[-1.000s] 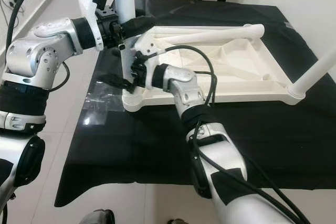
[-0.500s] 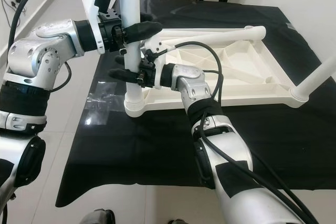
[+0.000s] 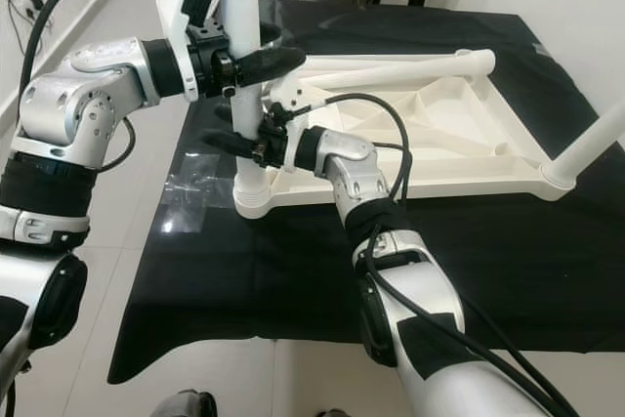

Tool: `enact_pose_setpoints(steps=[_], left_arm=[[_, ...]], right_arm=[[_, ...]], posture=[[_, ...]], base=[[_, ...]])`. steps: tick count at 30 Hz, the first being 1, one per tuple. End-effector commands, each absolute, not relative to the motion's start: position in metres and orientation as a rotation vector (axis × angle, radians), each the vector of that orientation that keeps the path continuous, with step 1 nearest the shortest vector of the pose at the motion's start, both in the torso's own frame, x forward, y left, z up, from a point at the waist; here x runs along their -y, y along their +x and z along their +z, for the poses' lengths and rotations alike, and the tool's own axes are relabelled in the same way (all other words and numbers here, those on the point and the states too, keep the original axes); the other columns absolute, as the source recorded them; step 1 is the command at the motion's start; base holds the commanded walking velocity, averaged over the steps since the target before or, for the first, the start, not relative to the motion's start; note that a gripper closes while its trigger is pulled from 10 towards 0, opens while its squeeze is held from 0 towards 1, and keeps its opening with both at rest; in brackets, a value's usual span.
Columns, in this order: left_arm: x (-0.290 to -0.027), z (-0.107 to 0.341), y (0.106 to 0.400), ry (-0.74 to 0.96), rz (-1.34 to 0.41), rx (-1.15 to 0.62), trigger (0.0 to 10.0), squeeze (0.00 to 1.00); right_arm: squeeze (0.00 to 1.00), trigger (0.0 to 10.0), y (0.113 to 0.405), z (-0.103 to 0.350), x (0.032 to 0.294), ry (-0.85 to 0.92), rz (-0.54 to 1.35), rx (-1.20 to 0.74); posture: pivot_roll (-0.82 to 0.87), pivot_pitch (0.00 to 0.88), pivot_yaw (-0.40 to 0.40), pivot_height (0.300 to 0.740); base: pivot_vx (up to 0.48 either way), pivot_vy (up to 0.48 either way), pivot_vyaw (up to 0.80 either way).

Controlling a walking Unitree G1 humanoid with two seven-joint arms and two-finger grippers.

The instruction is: Building children table

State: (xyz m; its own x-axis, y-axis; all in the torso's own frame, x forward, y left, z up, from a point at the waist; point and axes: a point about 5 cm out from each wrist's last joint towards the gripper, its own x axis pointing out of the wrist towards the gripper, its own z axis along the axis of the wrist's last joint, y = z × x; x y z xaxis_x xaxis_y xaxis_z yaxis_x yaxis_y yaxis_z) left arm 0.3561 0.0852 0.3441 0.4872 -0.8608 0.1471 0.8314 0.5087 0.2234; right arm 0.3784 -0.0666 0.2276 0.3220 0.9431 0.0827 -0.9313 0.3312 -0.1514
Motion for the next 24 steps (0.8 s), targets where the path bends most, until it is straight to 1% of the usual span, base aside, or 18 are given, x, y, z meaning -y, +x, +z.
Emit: enact_pose_setpoints(steps=[1,3,4,5,6,7,8,9,10,12,14,17,21,24], left_arm=[[-0.082,0.34,0.356,0.128,-1.049,0.231,10.0,1.0],[-0.082,0.34,0.358,0.131,-1.027,0.224,10.0,1.0],[-0.082,0.34,0.358,0.131,-1.027,0.224,10.0,1.0],[-0.083,0.34,0.358,0.134,-1.02,0.218,10.0,0.0],[-0.083,0.34,0.358,0.134,-1.02,0.218,10.0,0.0],[-0.084,0.34,0.358,0.136,-1.017,0.214,10.0,0.0],[-0.085,0.34,0.359,0.134,-1.011,0.211,10.0,0.0],[-0.086,0.341,0.359,0.132,-1.007,0.209,10.0,0.0],[-0.087,0.341,0.359,0.131,-1.004,0.209,10.0,0.0],[-0.088,0.341,0.359,0.131,-1.002,0.208,10.0,0.0],[-0.087,0.339,0.359,0.137,-1.008,0.204,10.0,0.0],[-0.087,0.339,0.359,0.141,-1.013,0.203,10.0,0.0],[-0.089,0.341,0.358,0.138,-1.014,0.21,10.0,0.0],[-0.096,0.34,0.351,0.127,-1.024,0.213,10.0,0.0]], right_arm=[[0.0,0.0,0.374,0.196,0.066,-0.022,1.208,0.068],[0.0,0.0,0.374,0.189,0.065,-0.005,1.129,0.058],[0.0,0.0,0.374,0.189,0.065,-0.005,1.129,0.058],[0.0,0.0,0.373,0.177,0.058,0.025,1.005,0.019],[0.0,0.0,0.373,0.177,0.058,0.025,1.005,0.019],[0.0,0.0,0.372,0.169,0.054,0.041,0.917,-0.009],[0.0,0.0,0.36,0.147,0.045,0.045,0.685,-0.047],[0.0,0.0,0.35,0.136,0.043,0.046,0.511,-0.066],[0.0,0.0,0.343,0.131,0.044,0.046,0.406,-0.073],[0.0,0.0,0.34,0.128,0.04,0.059,0.377,-0.076],[0.0,0.0,0.347,0.135,0.033,0.054,0.407,-0.048],[0.0,0.0,0.351,0.141,0.029,0.028,0.428,-0.022],[0.0,0.0,0.353,0.145,0.028,0.006,0.431,-0.009],[0.0,0.0,0.354,0.146,0.03,-0.006,0.417,-0.018]], posture=[[0.12,0.108,-0.028,0.74],[0.12,0.112,-0.031,0.74],[0.12,0.112,-0.031,0.74],[0.12,0.114,-0.041,0.74],[0.12,0.114,-0.041,0.74],[0.12,0.114,-0.041,0.74],[0.15,0.13,-0.045,0.74],[0.15,0.13,-0.045,0.74],[0.15,0.13,-0.045,0.74],[0.14,0.119,-0.031,0.74],[0.14,0.111,-0.034,0.74],[0.14,0.108,-0.036,0.74],[0.14,0.106,-0.043,0.74],[0.14,0.103,-0.045,0.74]], base=[[0.0,0.0,0.0],[0.0,0.0,0.0],[0.0,0.0,0.0],[0.0,0.0,0.0],[0.0,0.0,0.0],[0.0,0.0,0.0],[0.0,0.0,0.0],[0.0,0.0,0.0],[0.0,0.0,0.0],[0.0,0.0,0.0],[0.0,0.0,0.0],[0.0,0.0,0.0],[0.0,0.0,0.0],[0.0,0.0,0.0]])
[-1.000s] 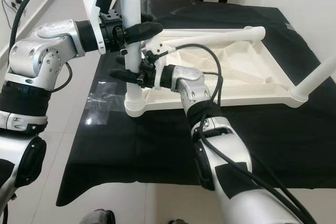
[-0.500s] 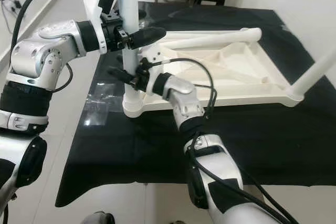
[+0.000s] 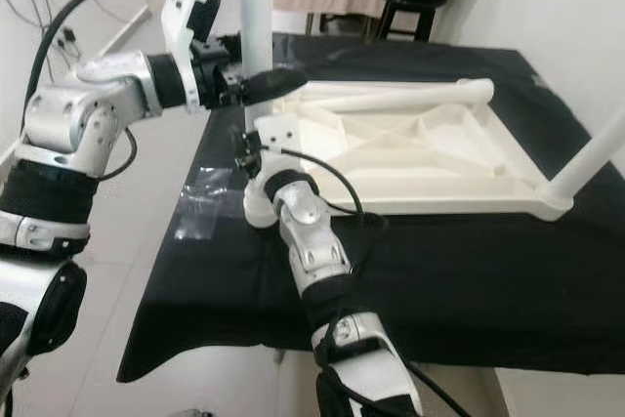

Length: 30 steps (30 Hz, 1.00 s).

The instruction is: Building children table

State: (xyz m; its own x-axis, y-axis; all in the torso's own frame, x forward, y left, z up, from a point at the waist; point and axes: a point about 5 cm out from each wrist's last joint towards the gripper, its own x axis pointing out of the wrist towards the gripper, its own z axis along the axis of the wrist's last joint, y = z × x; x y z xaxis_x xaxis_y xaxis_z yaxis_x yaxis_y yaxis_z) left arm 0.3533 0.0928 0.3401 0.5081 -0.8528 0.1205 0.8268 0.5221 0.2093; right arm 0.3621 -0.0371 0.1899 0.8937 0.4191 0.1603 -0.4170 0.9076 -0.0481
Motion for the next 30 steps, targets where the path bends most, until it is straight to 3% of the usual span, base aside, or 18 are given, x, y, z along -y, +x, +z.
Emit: enact_pose_setpoints(steps=[1,2,3,4,5,18,19,20,25,30], left_arm=[[-0.099,0.339,0.348,0.122,-1.027,0.213,10.0,0.0],[-0.106,0.337,0.345,0.121,-1.012,0.211,10.0,0.0],[-0.106,0.337,0.345,0.121,-1.012,0.211,10.0,0.0],[-0.116,0.335,0.34,0.117,-0.986,0.211,10.0,0.0],[-0.124,0.334,0.337,0.114,-0.962,0.212,10.0,0.0],[-0.184,0.329,0.312,0.152,-0.726,0.222,10.0,0.0],[-0.19,0.326,0.309,0.157,-0.695,0.216,10.0,0.0],[-0.199,0.319,0.305,0.163,-0.657,0.198,10.0,0.0],[-0.225,0.282,0.289,0.16,-0.54,0.101,10.0,0.0],[-0.233,0.249,0.267,0.106,-0.486,0.036,10.0,0.0]], right_arm=[[0.0,0.0,0.352,0.147,0.031,-0.013,0.391,-0.026],[0.0,4.1,0.35,0.148,0.031,-0.021,0.37,-0.031],[0.0,4.1,0.35,0.148,0.031,-0.021,0.37,-0.031],[0.0,8.7,0.349,0.149,0.032,-0.03,0.351,-0.035],[0.0,10.0,0.348,0.15,0.032,-0.034,0.339,-0.037],[0.0,10.0,0.352,0.146,0.036,-0.042,0.331,-0.041],[0.85,10.0,0.352,0.147,0.038,-0.039,0.324,-0.04],[1.0,10.0,0.353,0.147,0.041,-0.033,0.317,-0.041],[1.0,10.0,0.354,0.152,0.047,0.003,0.332,-0.03],[1.0,10.0,0.348,0.168,0.036,0.078,0.58,0.069]], posture=[[0.14,0.104,-0.045,0.74],[0.14,0.106,-0.048,0.74],[0.14,0.106,-0.048,0.74],[0.14,0.105,-0.051,0.74],[0.14,0.105,-0.053,0.74],[0.16,0.101,-0.057,0.74],[0.16,0.101,-0.057,0.74],[0.17,0.103,-0.055,0.74],[0.16,0.11,-0.05,0.74],[0.16,0.117,-0.051,0.74]], base=[[0.0,0.0,0.0],[0.0,0.0,0.0],[0.0,0.0,0.0],[0.0,0.0,0.0],[0.0,0.0,0.0],[0.0,0.0,0.0],[0.0,0.0,0.0],[0.0,0.0,0.0],[0.0,0.0,0.0],[0.0,0.0,0.0]])
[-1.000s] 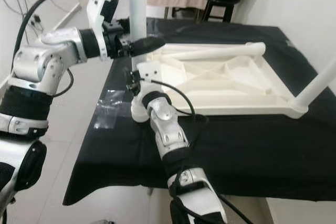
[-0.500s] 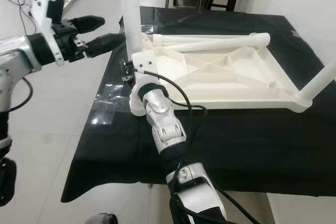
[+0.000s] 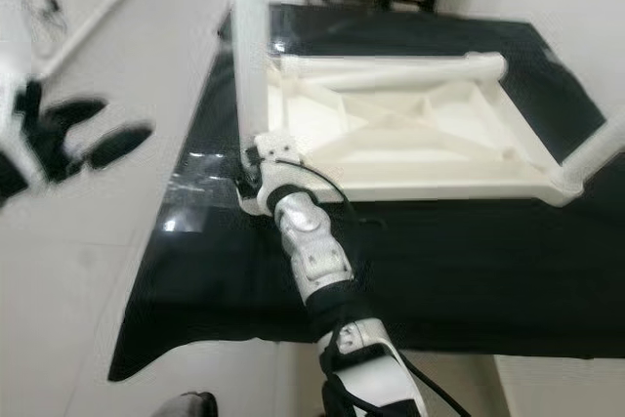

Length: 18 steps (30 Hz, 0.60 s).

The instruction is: Building children table

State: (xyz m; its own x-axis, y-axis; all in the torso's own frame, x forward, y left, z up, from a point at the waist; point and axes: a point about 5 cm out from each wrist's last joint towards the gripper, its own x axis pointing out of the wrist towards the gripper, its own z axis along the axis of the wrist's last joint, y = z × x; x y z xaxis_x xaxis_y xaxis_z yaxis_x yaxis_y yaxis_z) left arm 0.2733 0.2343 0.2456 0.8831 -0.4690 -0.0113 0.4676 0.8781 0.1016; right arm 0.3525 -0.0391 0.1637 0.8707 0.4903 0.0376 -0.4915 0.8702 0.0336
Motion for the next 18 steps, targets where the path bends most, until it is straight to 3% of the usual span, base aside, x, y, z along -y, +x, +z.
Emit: enact_pose_setpoints(steps=[1,10,16,17,18], left_arm=[[-0.23,0.24,0.258,0.072,-0.498,0.031,10.0,0.0],[-0.179,0.185,0.201,-0.03,-0.742,-0.103,10.0,0.0],[-0.168,0.172,0.192,-0.023,-0.777,-0.13,10.0,0.0],[-0.165,0.169,0.191,-0.022,-0.784,-0.128,0.0,0.0],[-0.165,0.169,0.191,-0.022,-0.784,-0.128,0.0,0.0]], right_arm=[[0.0,10.0,0.346,0.172,0.035,0.071,0.68,0.098],[0.0,10.0,0.37,0.192,0.059,-0.007,0.953,0.095],[0.0,10.0,0.379,0.206,0.062,-0.009,1.017,0.087],[0.0,8.3,0.381,0.211,0.063,-0.001,1.044,0.083],[0.0,8.3,0.381,0.211,0.063,-0.001,1.044,0.083]], posture=[[0.16,0.12,-0.056,0.74],[0.18,0.123,-0.086,0.74],[0.19,0.126,-0.096,0.74],[0.2,0.127,-0.099,0.74],[0.2,0.127,-0.099,0.74]], base=[[0.0,0.0,0.0],[0.0,0.0,0.0],[0.0,0.0,0.0],[0.0,0.0,0.0],[0.0,0.0,0.0]])
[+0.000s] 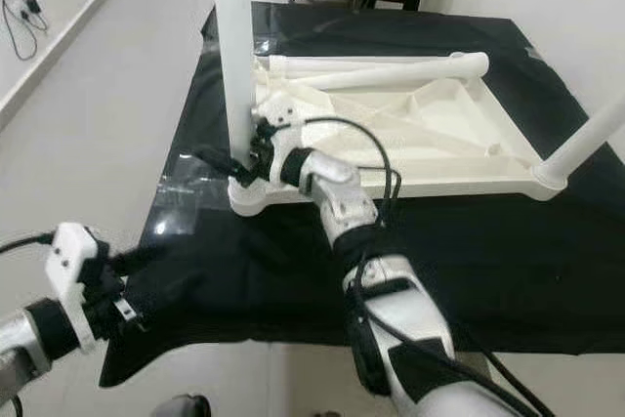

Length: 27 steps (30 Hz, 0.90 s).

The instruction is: Building children table

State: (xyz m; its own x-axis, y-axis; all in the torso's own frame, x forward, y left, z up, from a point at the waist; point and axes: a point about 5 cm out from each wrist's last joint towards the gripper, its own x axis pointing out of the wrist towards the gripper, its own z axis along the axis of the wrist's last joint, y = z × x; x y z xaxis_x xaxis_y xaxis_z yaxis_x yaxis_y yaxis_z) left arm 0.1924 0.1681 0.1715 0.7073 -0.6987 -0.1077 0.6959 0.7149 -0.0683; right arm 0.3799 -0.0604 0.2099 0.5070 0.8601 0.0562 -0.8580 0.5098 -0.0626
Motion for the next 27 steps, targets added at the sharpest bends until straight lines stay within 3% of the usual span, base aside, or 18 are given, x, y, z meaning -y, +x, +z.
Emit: enact_pose_setpoints(steps=[1,2,9,13,14,18,19,21,22,23,27], left_arm=[[-0.161,0.168,0.189,-0.022,-0.805,-0.121,0.0,0.0],[-0.155,0.166,0.188,-0.027,-0.838,-0.116,0.0,0.0],[-0.15,0.164,0.186,-0.049,-0.874,-0.099,0.0,0.0],[-0.155,0.167,0.186,-0.047,-0.811,-0.054,0.0,0.0],[-0.16,0.171,0.189,-0.021,-0.726,-0.007,0.0,0.0],[-0.164,0.173,0.19,-0.004,-0.674,0.02,0.0,0.0],[-0.165,0.174,0.191,0.003,-0.649,0.034,0.0,0.0],[-0.167,0.176,0.191,0.018,-0.612,0.059,0.0,0.0],[-0.167,0.176,0.191,0.018,-0.612,0.059,0.0,0.0],[-0.167,0.177,0.192,0.023,-0.601,0.07,0.0,0.0],[-0.166,0.177,0.193,0.023,-0.6,0.083,0.0,0.0]], right_arm=[[0.0,0.5,0.382,0.213,0.063,-0.002,1.071,0.078],[0.0,0.0,0.382,0.214,0.063,-0.003,1.111,0.069],[0.0,0.0,0.382,0.209,0.073,-0.02,1.168,0.024],[0.0,0.0,0.384,0.203,0.089,-0.023,1.121,0.012],[0.0,0.0,0.383,0.187,0.099,-0.031,1.027,-0.03],[0.0,0.0,0.379,0.17,0.104,-0.046,0.926,-0.082],[0.0,0.0,0.374,0.156,0.104,-0.062,0.822,-0.122],[0.0,0.0,0.348,0.138,0.105,-0.001,0.389,-0.141],[0.0,0.0,0.348,0.138,0.105,-0.001,0.389,-0.141],[0.0,0.0,0.319,0.131,0.095,0.042,0.314,-0.159],[0.0,0.0,0.29,0.134,0.085,0.065,0.304,-0.125]], posture=[[0.2,0.128,-0.101,0.74],[0.2,0.13,-0.099,0.74],[0.19,0.133,-0.092,0.74],[0.17,0.142,-0.083,0.74],[0.17,0.151,-0.091,0.74],[0.16,0.156,-0.1,0.74],[0.16,0.161,-0.104,0.74],[0.16,0.176,-0.109,0.74],[0.16,0.176,-0.109,0.74],[0.14,0.182,-0.094,0.74],[0.11,0.171,-0.076,0.74]], base=[[0.0,0.0,0.0],[0.0,0.0,0.0],[0.0,0.0,0.0],[0.0,0.0,0.0],[0.0,0.0,0.0],[0.0,0.0,0.0],[0.0,0.0,0.0],[0.0,0.0,0.0],[0.0,0.0,0.0],[0.0,0.0,0.0],[0.0,0.0,0.0]])
